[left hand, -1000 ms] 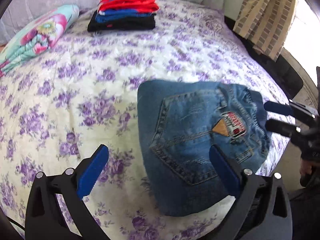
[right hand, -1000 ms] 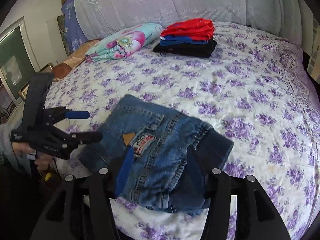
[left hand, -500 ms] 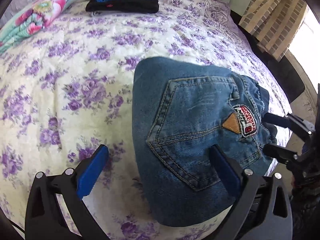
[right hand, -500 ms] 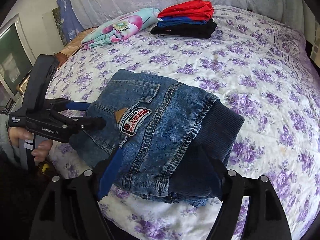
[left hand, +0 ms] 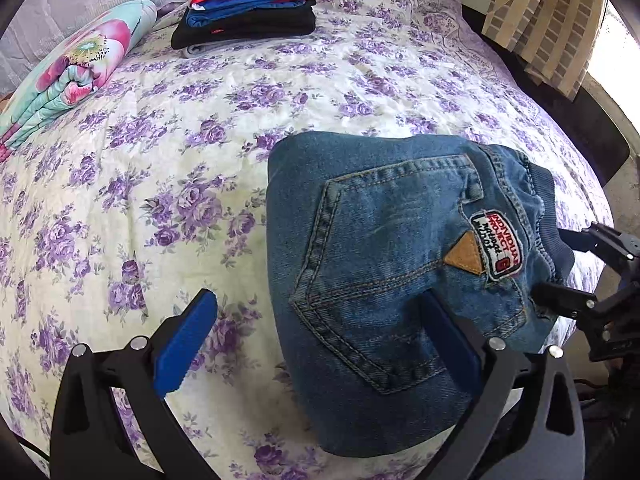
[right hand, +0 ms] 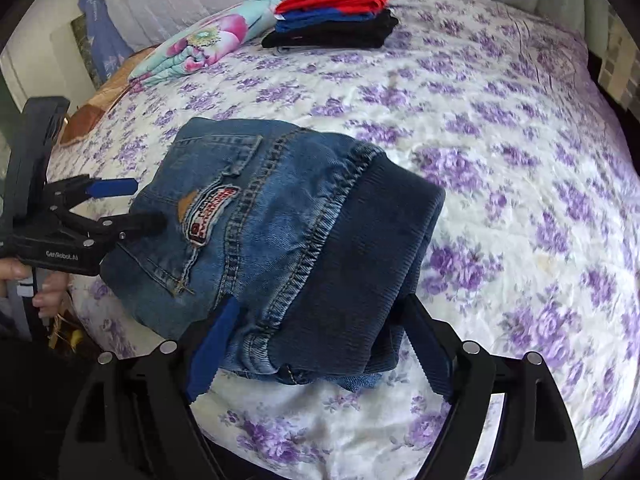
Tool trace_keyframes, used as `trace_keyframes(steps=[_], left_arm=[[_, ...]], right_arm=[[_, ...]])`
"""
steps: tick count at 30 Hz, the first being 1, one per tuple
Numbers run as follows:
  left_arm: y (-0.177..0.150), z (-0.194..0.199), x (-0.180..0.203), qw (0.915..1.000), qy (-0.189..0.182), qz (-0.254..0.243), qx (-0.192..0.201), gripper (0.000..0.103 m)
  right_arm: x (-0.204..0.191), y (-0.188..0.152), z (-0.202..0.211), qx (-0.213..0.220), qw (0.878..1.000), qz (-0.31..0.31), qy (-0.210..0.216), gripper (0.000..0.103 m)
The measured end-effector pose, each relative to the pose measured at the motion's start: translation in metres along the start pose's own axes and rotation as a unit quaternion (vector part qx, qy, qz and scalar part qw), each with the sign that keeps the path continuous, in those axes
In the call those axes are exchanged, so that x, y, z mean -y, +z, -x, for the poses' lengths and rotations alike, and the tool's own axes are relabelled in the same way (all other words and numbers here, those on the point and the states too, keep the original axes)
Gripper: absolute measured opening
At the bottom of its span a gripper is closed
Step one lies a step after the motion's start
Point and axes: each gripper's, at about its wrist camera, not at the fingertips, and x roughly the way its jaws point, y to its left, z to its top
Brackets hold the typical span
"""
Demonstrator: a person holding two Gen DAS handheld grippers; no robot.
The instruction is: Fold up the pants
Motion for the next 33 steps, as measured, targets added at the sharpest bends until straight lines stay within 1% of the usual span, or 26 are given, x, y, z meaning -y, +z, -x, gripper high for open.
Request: trace_keyframes(steps=[4,6,9,12,14,17,20,23,25,28,31,33], left_arm=[[-0.001,0.0,0.0,1.0,0.002,-0.001,0.003,0.099],[-0.001,0.001,-0.001,1.0,0.001,0.0,0.003,0.099],[-0.001,0.005,-0.005,1.0,-0.003,0.007,0.006,0.099],[-0.001,0.012,-0.018,0.9993,-0.008,0.035,0.013,0.099],[-0.001,0.019,-0.03,0.9978,-0.009,0.063,0.017,0.099],[0.001,0.03,-0.044,0.994,-0.014,0.103,0.033,0.098],[0.011,0.032,-0.046,0.9923,-0.017,0.116,0.04,0.098],[0.029,0.023,-0.038,0.9931,0.005,0.109,0.043,0.098],[0.044,0.013,-0.033,0.994,0.019,0.099,0.042,0.098],[0.061,-0.004,-0.026,0.9953,0.031,0.085,0.036,0.098],[0.07,-0.017,-0.025,0.9956,0.036,0.079,0.033,0.099],[0.073,-0.028,-0.028,0.9956,0.033,0.083,0.03,0.099]], right_arm=[[-0.003,-0.002,0.008,0.01,1.0,0.005,-0.006,0.087],[-0.002,-0.002,0.015,0.017,1.0,0.005,-0.002,0.087],[0.009,-0.003,0.029,0.036,0.999,-0.022,0.01,0.087],[0.027,-0.003,0.043,0.052,0.996,-0.069,0.011,0.087],[0.035,-0.003,0.055,0.076,0.993,-0.09,0.011,0.087],[0.033,0.006,0.069,0.121,0.988,-0.09,0.014,0.087],[0.017,0.029,0.068,0.143,0.988,-0.049,0.028,0.087],[-0.01,0.047,0.056,0.134,0.989,0.016,0.061,0.087],[-0.032,0.05,0.049,0.128,0.986,0.071,0.085,0.087],[-0.062,0.044,0.04,0.11,0.974,0.155,0.125,0.087],[-0.081,0.039,0.027,0.079,0.96,0.199,0.18,0.087],[-0.09,0.037,0.01,0.044,0.951,0.217,0.217,0.087]])
